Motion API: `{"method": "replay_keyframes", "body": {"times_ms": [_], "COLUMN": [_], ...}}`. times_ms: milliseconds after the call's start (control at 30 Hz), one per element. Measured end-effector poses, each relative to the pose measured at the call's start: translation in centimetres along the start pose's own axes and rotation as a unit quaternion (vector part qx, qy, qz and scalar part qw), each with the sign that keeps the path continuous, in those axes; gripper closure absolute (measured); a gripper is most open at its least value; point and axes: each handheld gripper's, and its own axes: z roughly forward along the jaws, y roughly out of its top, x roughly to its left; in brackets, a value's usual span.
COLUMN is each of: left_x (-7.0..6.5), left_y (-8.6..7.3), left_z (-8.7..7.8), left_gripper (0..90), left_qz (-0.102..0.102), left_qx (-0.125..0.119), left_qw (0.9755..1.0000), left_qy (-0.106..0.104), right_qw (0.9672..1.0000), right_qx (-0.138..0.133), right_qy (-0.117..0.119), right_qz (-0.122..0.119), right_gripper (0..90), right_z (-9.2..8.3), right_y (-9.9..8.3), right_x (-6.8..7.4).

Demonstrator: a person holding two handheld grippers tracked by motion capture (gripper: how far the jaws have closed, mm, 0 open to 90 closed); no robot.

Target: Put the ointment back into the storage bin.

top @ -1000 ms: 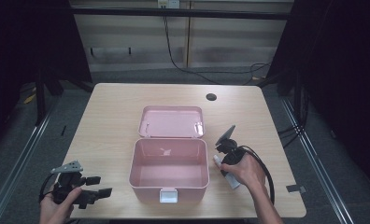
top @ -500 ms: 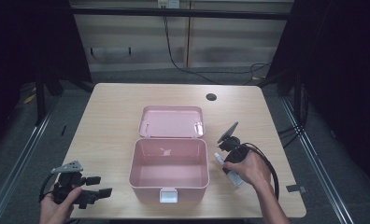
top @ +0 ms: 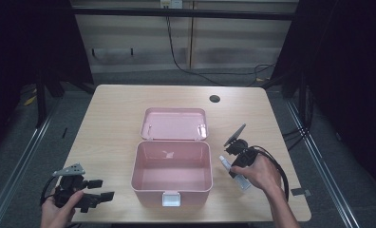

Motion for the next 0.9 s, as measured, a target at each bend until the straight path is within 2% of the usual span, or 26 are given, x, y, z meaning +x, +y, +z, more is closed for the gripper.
{"method": "replay_keyframes", "body": {"times_ms": [200,300,367,733,767,867,900], "left_x": [0.0,0.1,0.0,0.1,0.0,0.0,0.1], "left_y": [0.0,0.0,0.0,0.1,0.1,0.1,0.1], "left_z": [0.1,0.0,0.1,0.1,0.1,0.1,0.1], "left_gripper": [20.4,20.4,20.4,20.4,20.4,20.4,20.4], "left_qz": [0.002,0.003,0.001,0.002,0.001,0.001,0.002], "left_qx": [0.003,0.004,0.001,0.002,0.003,0.003,0.003], "left_qw": [1.0000,1.0000,1.0000,1.0000,1.0000,1.0000,1.0000], "left_qy": [-0.004,-0.003,-0.001,-0.001,-0.001,0.000,0.000], "right_qw": [0.9998,0.9997,0.9995,0.9986,0.9984,0.9984,0.9976], "right_qx": [-0.018,-0.022,-0.029,-0.051,-0.048,-0.042,-0.046], "right_qy": [0.004,0.005,0.008,0.004,0.005,0.005,0.007], "right_qz": [-0.011,-0.004,-0.007,-0.016,-0.029,-0.037,-0.051], "right_gripper": [70.9,70.8,70.9,70.8,70.8,70.8,70.8], "right_z": [-1.7,-2.4,-2.8,-5.1,-5.6,-6.0,-6.4], "right_y": [-0.4,-0.7,-0.9,-1.4,-1.4,-1.4,-1.5], "right_x": [-0.3,-0.5,-0.7,-0.5,-0.3,-0.1,0.0]}}
